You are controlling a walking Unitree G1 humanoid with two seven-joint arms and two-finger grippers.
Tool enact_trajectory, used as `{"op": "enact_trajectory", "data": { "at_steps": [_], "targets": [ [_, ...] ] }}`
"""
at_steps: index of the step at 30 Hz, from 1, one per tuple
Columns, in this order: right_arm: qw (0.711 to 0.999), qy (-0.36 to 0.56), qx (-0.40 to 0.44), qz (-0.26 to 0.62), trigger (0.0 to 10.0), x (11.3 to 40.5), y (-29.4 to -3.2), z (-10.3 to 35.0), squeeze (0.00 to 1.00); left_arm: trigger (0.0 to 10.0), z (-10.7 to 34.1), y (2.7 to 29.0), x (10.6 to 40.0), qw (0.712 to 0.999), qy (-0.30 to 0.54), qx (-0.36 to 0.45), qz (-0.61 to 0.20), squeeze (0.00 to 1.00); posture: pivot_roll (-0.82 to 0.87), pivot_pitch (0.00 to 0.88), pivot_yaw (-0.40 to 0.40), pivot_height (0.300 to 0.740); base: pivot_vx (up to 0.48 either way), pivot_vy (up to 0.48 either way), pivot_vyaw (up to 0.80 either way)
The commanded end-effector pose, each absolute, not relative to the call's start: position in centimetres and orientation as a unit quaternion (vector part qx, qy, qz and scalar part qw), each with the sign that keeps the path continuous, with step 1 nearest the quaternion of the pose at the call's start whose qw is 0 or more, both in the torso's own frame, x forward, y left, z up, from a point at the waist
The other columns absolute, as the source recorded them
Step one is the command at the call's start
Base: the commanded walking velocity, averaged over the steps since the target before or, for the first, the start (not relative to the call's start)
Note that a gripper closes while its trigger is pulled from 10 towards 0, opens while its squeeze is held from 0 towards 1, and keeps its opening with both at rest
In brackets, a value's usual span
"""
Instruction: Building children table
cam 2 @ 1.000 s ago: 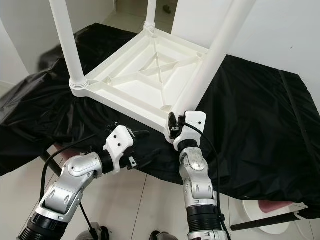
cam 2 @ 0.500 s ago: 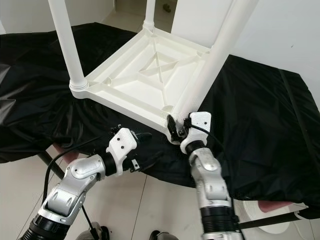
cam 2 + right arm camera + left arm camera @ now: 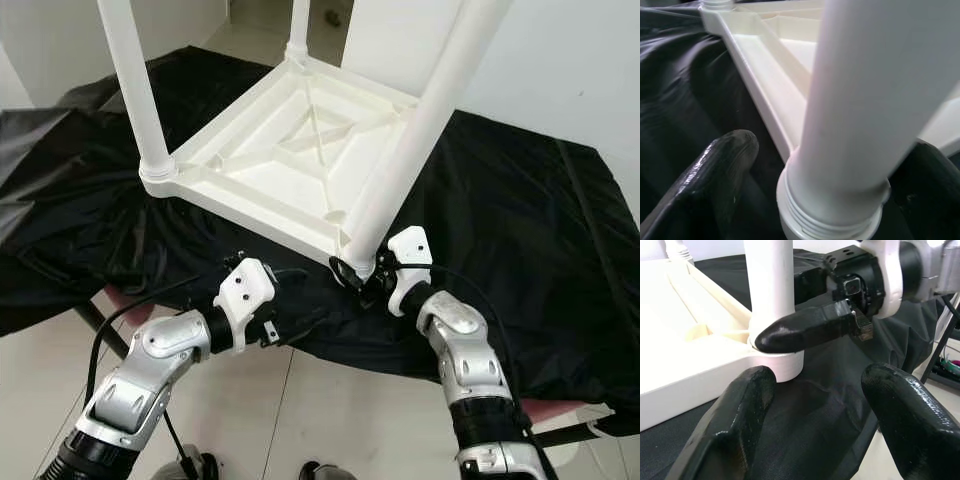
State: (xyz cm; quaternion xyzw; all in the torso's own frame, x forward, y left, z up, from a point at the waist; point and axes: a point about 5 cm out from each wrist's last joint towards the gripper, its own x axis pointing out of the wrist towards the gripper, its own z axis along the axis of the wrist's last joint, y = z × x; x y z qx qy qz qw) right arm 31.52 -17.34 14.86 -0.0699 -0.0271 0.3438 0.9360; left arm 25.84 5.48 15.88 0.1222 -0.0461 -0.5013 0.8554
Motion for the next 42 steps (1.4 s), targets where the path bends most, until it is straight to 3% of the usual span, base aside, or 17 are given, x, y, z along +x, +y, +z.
{"op": "enact_trajectory", "data": {
  "at_steps": [1, 16, 18, 20, 21, 32, 33, 42],
  "targets": [
    [0.929, -0.017, -0.08, 0.36, 10.0, 31.7, -17.6, 14.5, 0.0, 10.0, 16.0, 5.4, 25.8, 0.862, -0.051, 0.118, -0.49, 0.0, 0.12, 0.122, -0.111, 0.74, 0.0, 0.0, 0.0],
    [0.918, -0.013, -0.098, 0.384, 10.0, 34.7, -17.5, 15.1, 0.0, 10.0, 16.1, 5.6, 25.9, 0.864, -0.051, 0.119, -0.486, 0.0, 0.13, 0.129, -0.104, 0.74, 0.0, 0.0, 0.0],
    [0.917, 0.004, -0.099, 0.387, 2.2, 34.9, -17.3, 14.4, 0.0, 10.0, 16.2, 5.7, 26.0, 0.864, -0.051, 0.12, -0.486, 0.0, 0.14, 0.129, -0.104, 0.74, 0.0, 0.0, 0.0],
    [0.917, 0.004, -0.099, 0.387, 2.2, 34.9, -17.3, 14.4, 0.0, 10.0, 16.2, 5.7, 26.0, 0.864, -0.051, 0.12, -0.486, 0.0, 0.14, 0.129, -0.104, 0.74, 0.0, 0.0, 0.0],
    [0.914, 0.017, -0.094, 0.395, 0.0, 34.8, -17.3, 13.6, 0.0, 10.0, 16.2, 5.7, 26.0, 0.865, -0.052, 0.121, -0.485, 0.0, 0.14, 0.129, -0.103, 0.74, 0.0, 0.0, 0.0],
    [0.92, 0.011, -0.086, 0.383, 0.0, 34.5, -17.9, 13.0, 0.0, 10.0, 16.2, 5.3, 26.0, 0.861, -0.053, 0.118, -0.491, 0.0, 0.12, 0.129, -0.095, 0.74, 0.0, 0.0, 0.0],
    [0.924, 0.011, -0.082, 0.372, 10.0, 34.6, -18.1, 13.0, 0.0, 10.0, 16.2, 5.3, 26.0, 0.861, -0.053, 0.118, -0.492, 0.0, 0.11, 0.129, -0.097, 0.74, 0.0, 0.0, 0.0],
    [0.952, -0.001, -0.07, 0.297, 10.0, 34.4, -19.5, 13.4, 0.0, 10.0, 16.1, 4.9, 26.0, 0.856, -0.053, 0.115, -0.5, 0.0, 0.08, 0.135, -0.095, 0.74, 0.0, 0.0, 0.0]
  ]
}}
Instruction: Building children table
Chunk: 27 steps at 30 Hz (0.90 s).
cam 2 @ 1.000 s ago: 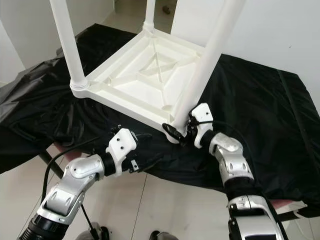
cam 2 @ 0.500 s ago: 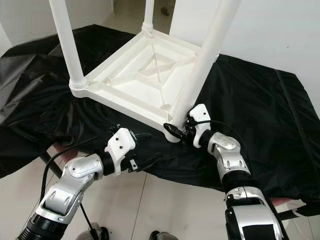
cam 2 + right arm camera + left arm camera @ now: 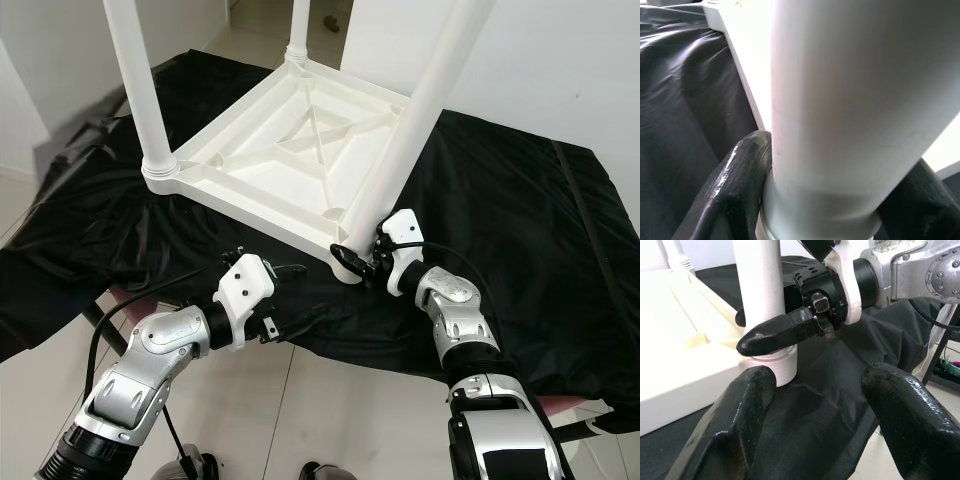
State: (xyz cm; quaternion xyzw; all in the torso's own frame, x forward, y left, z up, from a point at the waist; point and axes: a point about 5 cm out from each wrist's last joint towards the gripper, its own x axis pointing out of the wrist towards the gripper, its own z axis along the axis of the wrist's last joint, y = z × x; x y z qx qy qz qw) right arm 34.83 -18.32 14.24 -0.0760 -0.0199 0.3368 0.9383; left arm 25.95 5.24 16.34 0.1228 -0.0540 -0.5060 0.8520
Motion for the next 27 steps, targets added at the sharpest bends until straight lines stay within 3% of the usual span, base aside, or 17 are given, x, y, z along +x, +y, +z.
{"op": "enact_trajectory", "data": {
  "at_steps": [1, 7, 18, 23, 27],
  "targets": [
    [0.952, -0.001, -0.07, 0.297, 10.0, 34.4, -19.5, 13.4, 0.0, 10.0, 16.1, 4.9, 26.0, 0.856, -0.053, 0.115, -0.5, 0.0, 0.08, 0.135, -0.095, 0.74, 0.0, 0.0, 0.0],
    [0.97, -0.011, -0.065, 0.234, 10.0, 33.8, -20.1, 13.3, 0.0, 10.0, 16.0, 4.8, 25.9, 0.853, -0.051, 0.114, -0.506, 0.0, 0.06, 0.136, -0.087, 0.74, 0.0, 0.0, 0.0],
    [0.999, -0.009, -0.019, 0.04, 10.0, 32.9, -20.2, 13.0, 0.0, 10.0, 16.0, 4.5, 25.9, 0.845, -0.051, 0.114, -0.52, 0.0, 0.05, 0.136, -0.064, 0.74, 0.0, 0.0, 0.0],
    [1.0, -0.019, -0.012, 0.001, 10.0, 33.0, -18.2, 13.3, 0.0, 10.0, 16.1, 4.4, 25.9, 0.844, -0.051, 0.113, -0.522, 0.0, 0.05, 0.137, -0.063, 0.74, 0.0, 0.0, 0.0],
    [0.997, -0.029, 0.006, -0.075, 10.0, 33.7, -14.7, 13.6, 0.0, 10.0, 16.0, 4.4, 25.7, 0.845, -0.05, 0.112, -0.521, 0.0, 0.07, 0.14, -0.07, 0.74, 0.0, 0.0, 0.0]
  ]
}}
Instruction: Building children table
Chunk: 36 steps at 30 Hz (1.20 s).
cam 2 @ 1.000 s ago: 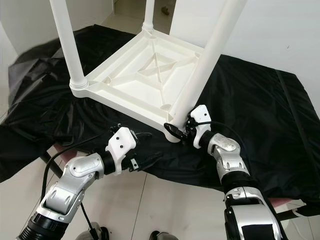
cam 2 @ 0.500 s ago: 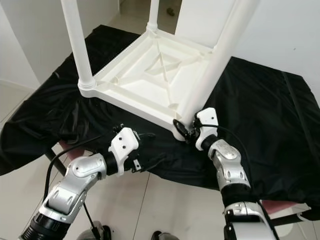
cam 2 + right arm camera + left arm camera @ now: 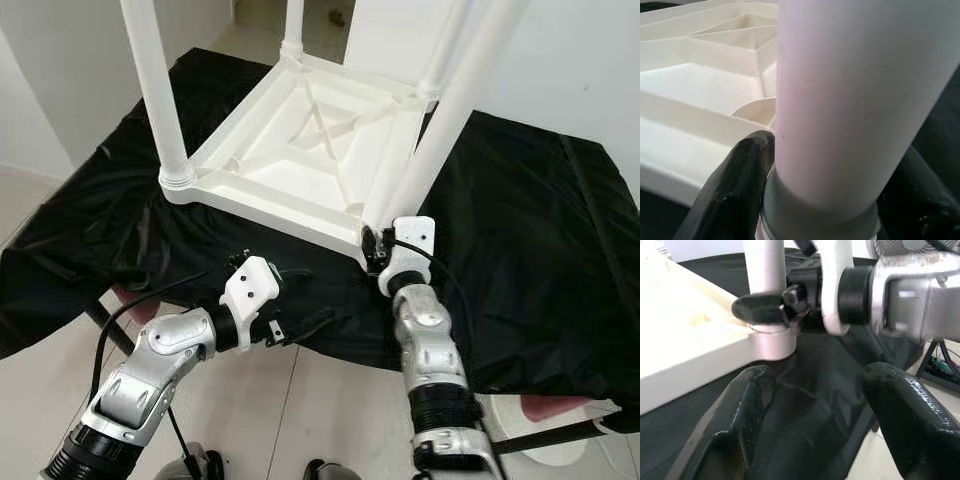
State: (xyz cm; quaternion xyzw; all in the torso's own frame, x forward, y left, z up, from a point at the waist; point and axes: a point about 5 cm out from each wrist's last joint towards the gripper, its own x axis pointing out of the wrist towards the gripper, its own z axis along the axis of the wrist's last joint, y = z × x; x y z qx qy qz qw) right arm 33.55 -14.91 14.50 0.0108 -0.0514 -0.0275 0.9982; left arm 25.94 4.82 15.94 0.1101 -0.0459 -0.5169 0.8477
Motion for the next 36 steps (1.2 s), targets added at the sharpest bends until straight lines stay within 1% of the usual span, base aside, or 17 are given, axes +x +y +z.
{"op": "enact_trajectory", "data": {
  "at_steps": [1, 2, 4, 5, 7, 8, 10, 15, 16, 22, 23, 24, 25, 27, 32, 35, 36],
  "targets": [
    [0.997, -0.029, 0.006, -0.075, 10.0, 33.7, -14.7, 13.6, 0.0, 10.0, 16.0, 4.4, 25.7, 0.845, -0.05, 0.112, -0.521, 0.0, 0.07, 0.14, -0.07, 0.74, 0.0, 0.0, 0.0],
    [0.994, -0.03, 0.002, -0.105, 10.0, 33.7, -14.4, 13.7, 0.0, 10.0, 16.0, 4.5, 25.7, 0.846, -0.049, 0.111, -0.52, 0.0, 0.07, 0.14, -0.07, 0.74, 0.0, 0.0, 0.0],
    [0.992, -0.028, 0.003, -0.125, 10.0, 33.7, -13.9, 13.6, 0.0, 10.0, 15.9, 4.6, 25.6, 0.847, -0.048, 0.111, -0.518, 0.0, 0.08, 0.143, -0.077, 0.74, 0.0, 0.0, 0.0],
    [0.987, -0.033, 0.004, -0.157, 10.0, 33.6, -13.9, 13.7, 0.0, 10.0, 15.9, 4.6, 25.6, 0.848, -0.048, 0.111, -0.517, 0.0, 0.09, 0.146, -0.082, 0.74, 0.0, 0.0, 0.0],
    [0.983, -0.027, 0.016, -0.183, 10.0, 33.7, -12.9, 13.4, 0.0, 10.0, 15.9, 4.7, 25.5, 0.851, -0.046, 0.111, -0.512, 0.0, 0.1, 0.147, -0.089, 0.74, 0.0, 0.0, 0.0],
    [0.983, -0.027, 0.016, -0.183, 10.0, 33.7, -12.9, 13.4, 0.0, 10.0, 15.9, 4.7, 25.5, 0.851, -0.046, 0.111, -0.512, 0.0, 0.1, 0.147, -0.089, 0.74, 0.0, 0.0, 0.0],
    [0.987, -0.026, 0.018, -0.16, 10.0, 33.8, -11.6, 13.5, 0.0, 10.0, 15.9, 4.8, 25.4, 0.853, -0.046, 0.11, -0.508, 0.0, 0.11, 0.148, -0.095, 0.74, 0.0, 0.0, 0.0],
    [0.99, -0.027, 0.023, -0.139, 10.0, 33.8, -10.8, 13.7, 0.0, 10.0, 15.8, 4.9, 25.3, 0.856, -0.044, 0.109, -0.503, 0.0, 0.11, 0.15, -0.1, 0.74, 0.0, 0.0, 0.0],
    [0.99, -0.029, 0.031, -0.131, 10.0, 33.7, -10.9, 13.6, 1.0, 10.0, 15.8, 5.0, 25.3, 0.857, -0.045, 0.109, -0.502, 0.0, 0.12, 0.148, -0.102, 0.74, 0.0, 0.0, 0.0],
    [0.992, -0.041, 0.045, -0.107, 10.0, 33.7, -11.0, 13.8, 1.0, 10.0, 15.9, 5.0, 25.4, 0.857, -0.046, 0.11, -0.501, 0.0, 0.11, 0.145, -0.101, 0.74, 0.0, 0.0, 0.0],
    [0.995, -0.06, 0.049, -0.059, 10.0, 33.5, -11.0, 14.2, 1.0, 10.0, 15.9, 5.0, 25.4, 0.857, -0.046, 0.111, -0.501, 0.0, 0.11, 0.142, -0.098, 0.74, 0.0, 0.0, 0.0],
    [0.996, -0.073, 0.047, -0.022, 10.0, 33.2, -11.1, 14.5, 0.96, 10.0, 15.9, 5.0, 25.5, 0.857, -0.046, 0.111, -0.502, 0.0, 0.11, 0.141, -0.098, 0.74, 0.0, 0.0, 0.0],
    [0.996, -0.078, 0.047, 0.004, 10.0, 32.9, -11.3, 14.5, 0.0, 10.0, 15.9, 5.0, 25.4, 0.856, -0.047, 0.111, -0.502, 0.0, 0.1, 0.139, -0.098, 0.74, 0.0, 0.0, 0.0],
    [0.996, -0.081, 0.038, 0.022, 10.0, 32.4, -12.2, 14.4, 0.0, 10.0, 15.9, 5.0, 25.4, 0.855, -0.047, 0.111, -0.504, 0.0, 0.1, 0.139, -0.098, 0.74, 0.0, 0.0, 0.0],
    [0.995, -0.082, 0.033, 0.038, 10.0, 31.9, -13.5, 14.4, 0.0, 10.0, 15.9, 4.9, 25.4, 0.855, -0.047, 0.111, -0.504, 0.0, 0.1, 0.135, -0.1, 0.74, 0.0, 0.0, 0.0],
    [0.992, -0.082, 0.001, 0.092, 10.0, 31.4, -15.0, 14.4, 0.0, 10.0, 16.0, 5.0, 25.5, 0.856, -0.049, 0.113, -0.502, 0.0, 0.11, 0.129, -0.103, 0.74, 0.0, 0.0, 0.0],
    [0.992, -0.082, 0.001, 0.092, 10.0, 31.4, -15.0, 14.4, 0.0, 10.0, 16.0, 5.0, 25.5, 0.856, -0.049, 0.113, -0.502, 0.0, 0.11, 0.129, -0.103, 0.74, 0.0, 0.0, 0.0]
  ]
}}
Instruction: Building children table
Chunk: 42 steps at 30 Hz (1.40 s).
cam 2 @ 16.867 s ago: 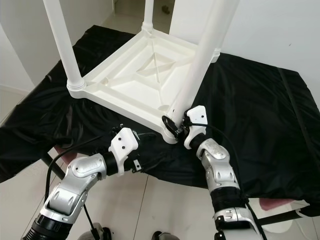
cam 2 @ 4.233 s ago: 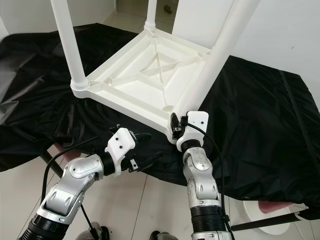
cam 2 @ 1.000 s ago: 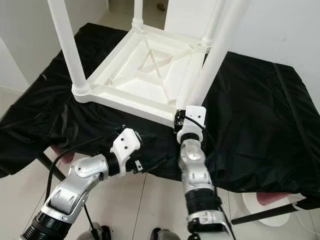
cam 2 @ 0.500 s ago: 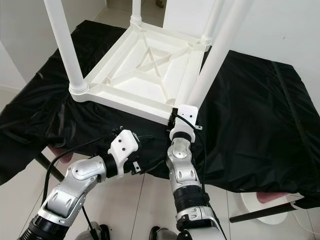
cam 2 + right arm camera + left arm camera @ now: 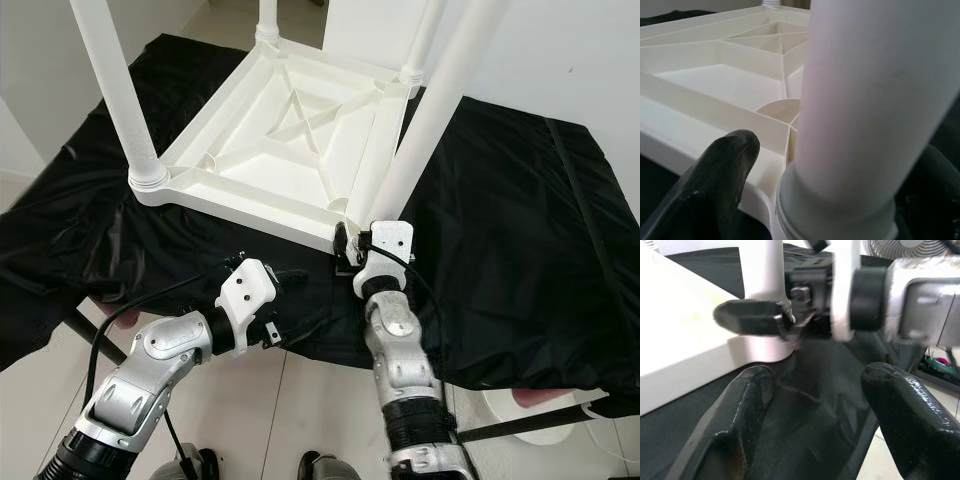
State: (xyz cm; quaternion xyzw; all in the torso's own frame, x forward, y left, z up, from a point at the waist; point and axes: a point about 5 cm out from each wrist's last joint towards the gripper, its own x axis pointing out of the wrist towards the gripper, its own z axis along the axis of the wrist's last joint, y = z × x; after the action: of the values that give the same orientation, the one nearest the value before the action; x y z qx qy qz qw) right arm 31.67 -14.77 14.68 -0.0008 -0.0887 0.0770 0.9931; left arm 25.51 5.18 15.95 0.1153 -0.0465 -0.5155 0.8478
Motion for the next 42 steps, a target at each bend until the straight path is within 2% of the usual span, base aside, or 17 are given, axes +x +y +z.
{"op": "enact_trajectory", "data": {
  "at_steps": [1, 5, 7, 10, 16, 27, 33, 34, 35, 36, 37, 38, 42],
  "targets": [
    [0.99, -0.082, -0.006, 0.115, 10.0, 31.3, -15.6, 14.6, 0.0, 10.0, 16.0, 5.0, 25.5, 0.856, -0.049, 0.113, -0.501, 0.0, 0.11, 0.126, -0.107, 0.74, 0.0, 0.0, 0.0],
    [0.98, -0.077, -0.019, 0.18, 10.0, 31.4, -16.8, 15.1, 0.0, 10.0, 16.0, 5.1, 25.6, 0.858, -0.05, 0.115, -0.499, 0.0, 0.12, 0.12, -0.111, 0.74, 0.0, 0.0, 0.0],
    [0.98, -0.077, -0.019, 0.18, 10.0, 31.4, -16.8, 15.1, 0.0, 10.0, 16.0, 5.1, 25.6, 0.858, -0.05, 0.115, -0.499, 0.0, 0.12, 0.12, -0.111, 0.74, 0.0, 0.0, 0.0],
    [0.967, -0.071, -0.03, 0.243, 10.0, 31.6, -17.4, 15.5, 0.0, 10.0, 16.0, 5.1, 25.5, 0.858, -0.05, 0.116, -0.497, 0.0, 0.13, 0.115, -0.115, 0.74, 0.0, 0.0, 0.0],
    [0.95, -0.055, -0.051, 0.304, 10.0, 32.6, -18.3, 15.9, 0.0, 10.0, 16.1, 5.3, 25.6, 0.861, -0.051, 0.117, -0.493, 0.0, 0.14, 0.111, -0.117, 0.74, 0.0, 0.0, 0.0],
    [0.938, -0.023, -0.069, 0.34, 10.0, 34.6, -18.8, 15.6, 0.0, 10.0, 16.2, 5.6, 25.6, 0.864, -0.05, 0.118, -0.487, 0.0, 0.16, 0.116, -0.11, 0.74, 0.0, 0.0, 0.0],
    [0.935, -0.018, -0.062, 0.349, 10.0, 35.7, -17.8, 15.5, 0.0, 10.0, 16.3, 5.7, 25.6, 0.863, -0.05, 0.12, -0.487, 0.0, 0.16, 0.118, -0.097, 0.74, 0.0, 0.0, 0.0],
    [0.93, -0.013, -0.066, 0.36, 5.4, 36.0, -17.3, 15.3, 0.0, 10.0, 16.3, 5.7, 25.7, 0.863, -0.05, 0.121, -0.487, 0.0, 0.17, 0.119, -0.095, 0.74, 0.0, 0.0, 0.0],
    [0.93, -0.013, -0.066, 0.36, 5.4, 36.0, -17.3, 15.3, 0.0, 10.0, 16.3, 5.7, 25.7, 0.863, -0.05, 0.121, -0.487, 0.0, 0.17, 0.119, -0.095, 0.74, 0.0, 0.0, 0.0],
    [0.929, -0.012, -0.066, 0.364, 2.7, 36.1, -17.2, 15.2, 0.0, 10.0, 16.4, 5.7, 25.7, 0.863, -0.05, 0.122, -0.487, 0.0, 0.17, 0.119, -0.094, 0.74, 0.0, 0.0, 0.0],
    [0.929, -0.012, -0.066, 0.364, 2.7, 36.1, -17.2, 15.2, 0.0, 10.0, 16.4, 5.7, 25.7, 0.863, -0.05, 0.122, -0.487, 0.0, 0.17, 0.119, -0.094, 0.74, 0.0, 0.0, 0.0],
    [0.927, -0.01, -0.066, 0.368, 0.0, 36.2, -17.3, 15.2, 0.0, 10.0, 16.4, 5.8, 25.7, 0.863, -0.051, 0.123, -0.487, 0.0, 0.17, 0.121, -0.096, 0.74, 0.0, 0.0, 0.0],
    [0.926, -0.011, -0.067, 0.371, 0.0, 36.3, -17.4, 15.3, 0.0, 10.0, 16.4, 5.8, 25.7, 0.864, -0.051, 0.123, -0.486, 0.0, 0.17, 0.122, -0.095, 0.74, 0.0, 0.0, 0.0]
  ]
}}
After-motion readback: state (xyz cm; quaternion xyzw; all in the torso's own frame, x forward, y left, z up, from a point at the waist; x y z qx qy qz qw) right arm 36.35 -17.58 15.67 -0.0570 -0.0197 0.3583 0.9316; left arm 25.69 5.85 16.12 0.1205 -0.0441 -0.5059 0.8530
